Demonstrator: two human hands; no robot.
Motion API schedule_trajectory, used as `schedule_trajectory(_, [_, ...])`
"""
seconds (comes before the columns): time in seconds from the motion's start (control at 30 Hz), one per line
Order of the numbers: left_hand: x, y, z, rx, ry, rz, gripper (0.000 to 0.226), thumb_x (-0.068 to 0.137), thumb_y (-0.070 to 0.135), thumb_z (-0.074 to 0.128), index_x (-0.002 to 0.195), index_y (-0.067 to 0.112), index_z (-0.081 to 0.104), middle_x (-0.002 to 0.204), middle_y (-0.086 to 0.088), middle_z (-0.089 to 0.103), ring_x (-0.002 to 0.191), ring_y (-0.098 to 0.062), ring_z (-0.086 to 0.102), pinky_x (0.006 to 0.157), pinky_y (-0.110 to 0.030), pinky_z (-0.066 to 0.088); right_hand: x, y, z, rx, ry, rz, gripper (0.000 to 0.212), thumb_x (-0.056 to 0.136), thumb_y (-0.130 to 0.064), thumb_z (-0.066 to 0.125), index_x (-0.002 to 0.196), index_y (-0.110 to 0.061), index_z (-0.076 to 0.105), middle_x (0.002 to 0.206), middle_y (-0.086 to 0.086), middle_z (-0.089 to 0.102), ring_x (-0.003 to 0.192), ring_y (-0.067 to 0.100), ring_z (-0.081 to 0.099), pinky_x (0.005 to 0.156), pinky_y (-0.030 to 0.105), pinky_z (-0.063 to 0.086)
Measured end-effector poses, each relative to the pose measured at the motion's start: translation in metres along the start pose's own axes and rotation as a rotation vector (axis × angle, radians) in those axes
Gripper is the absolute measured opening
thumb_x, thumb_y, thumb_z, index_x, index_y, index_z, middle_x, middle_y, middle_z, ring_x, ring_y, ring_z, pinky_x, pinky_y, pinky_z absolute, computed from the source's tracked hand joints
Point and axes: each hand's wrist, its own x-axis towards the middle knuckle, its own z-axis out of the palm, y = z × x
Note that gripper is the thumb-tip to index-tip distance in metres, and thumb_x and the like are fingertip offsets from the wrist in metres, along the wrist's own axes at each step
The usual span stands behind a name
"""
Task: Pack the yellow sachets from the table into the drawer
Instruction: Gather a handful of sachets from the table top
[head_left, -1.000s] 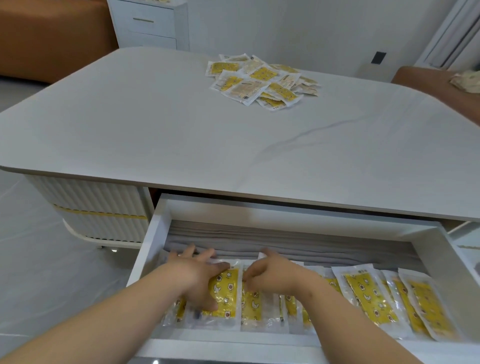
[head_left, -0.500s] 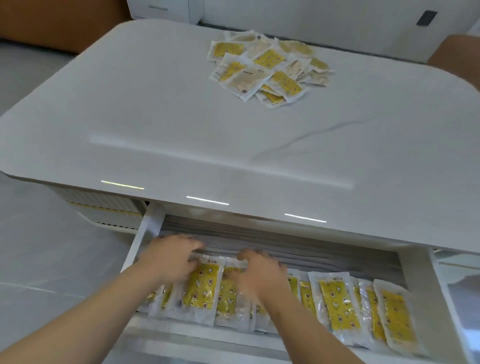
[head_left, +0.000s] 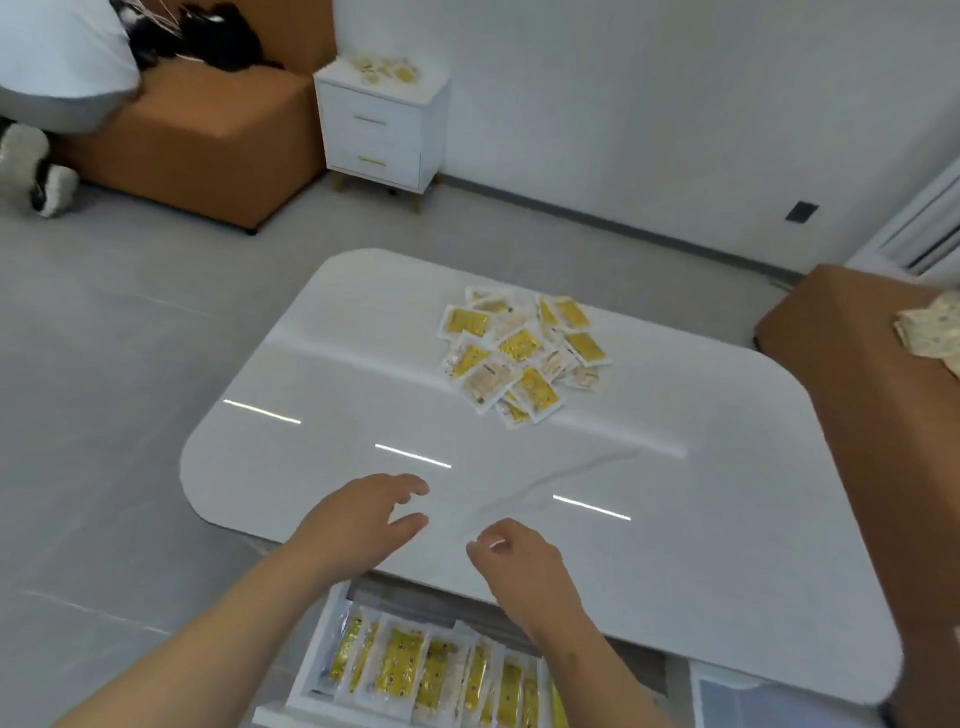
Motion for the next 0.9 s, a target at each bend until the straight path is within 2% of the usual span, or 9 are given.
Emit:
schedule_trajectory(0.2, [0.002, -0.040, -0.096, -0.083, 0.121, -0.012, 0.034, 0.093, 0.038, 0.051, 0.126, 0.033, 0.050, 0.114, 0.011, 0.056, 0.102, -0.006, 0.054, 0.084, -0.020, 0.043, 0.016, -0.098, 0.011, 0.035, 0.107, -0.053, 0.025, 0.090, -0.035, 0.048, 0.110, -0.022, 0.058, 0.116, -0.008, 0.058, 0.094, 0.007, 0.052, 0.073, 0.022, 0.040])
schedule_trajectory(0.37, [0.026, -0.114, -0.172, -0.069, 0.099, 0.041, 0.030, 0.094, 0.036, 0.050, 0.124, 0.034, 0.051, 0.111, 0.013, 0.053, 0.098, -0.004, 0.052, 0.077, -0.017, 0.036, 0.045, -0.192, 0.067, 0.149, 0.194, -0.003, 0.027, 0.092, -0.033, 0.049, 0.114, -0.019, 0.058, 0.123, -0.004, 0.053, 0.087, 0.006, 0.049, 0.074, 0.021, 0.039])
schedule_trajectory(0.5, [0.051, -0.163, -0.242, -0.022, 0.035, 0.101, 0.028, 0.094, 0.036, 0.049, 0.122, 0.034, 0.052, 0.113, 0.013, 0.053, 0.102, -0.006, 0.052, 0.082, -0.018, 0.040, 0.068, -0.277, 0.109, 0.287, 0.263, 0.053, 0.023, 0.091, -0.031, 0.050, 0.109, -0.019, 0.058, 0.119, -0.003, 0.056, 0.081, 0.002, 0.051, 0.065, 0.018, 0.042])
schedule_trajectory(0.6, [0.080, -0.192, -0.289, 0.011, 0.011, 0.101, 0.029, 0.093, 0.035, 0.050, 0.121, 0.032, 0.053, 0.115, 0.010, 0.056, 0.102, -0.009, 0.054, 0.083, -0.022, 0.044, 0.093, -0.330, 0.126, 0.331, 0.299, 0.064, 0.022, 0.091, -0.029, 0.051, 0.107, -0.017, 0.059, 0.110, -0.004, 0.057, 0.076, 0.003, 0.052, 0.068, 0.021, 0.043])
schedule_trajectory(0.7, [0.115, -0.214, -0.324, 0.060, 0.016, 0.119, 0.030, 0.092, 0.035, 0.051, 0.122, 0.032, 0.054, 0.119, 0.010, 0.056, 0.104, -0.010, 0.055, 0.086, -0.023, 0.044, 0.129, -0.368, 0.133, 0.332, 0.339, 0.070, 0.024, 0.091, -0.029, 0.050, 0.109, -0.017, 0.059, 0.111, -0.005, 0.055, 0.085, 0.008, 0.052, 0.071, 0.022, 0.041])
schedule_trajectory(0.9, [0.210, -0.242, -0.384, 0.087, -0.015, 0.162, 0.033, 0.091, 0.033, 0.052, 0.124, 0.030, 0.052, 0.118, 0.009, 0.056, 0.103, -0.012, 0.055, 0.086, -0.025, 0.045, 0.229, -0.429, 0.132, 0.388, 0.377, 0.103, 0.024, 0.091, -0.027, 0.050, 0.110, -0.016, 0.058, 0.104, -0.005, 0.056, 0.089, 0.011, 0.052, 0.079, 0.025, 0.045])
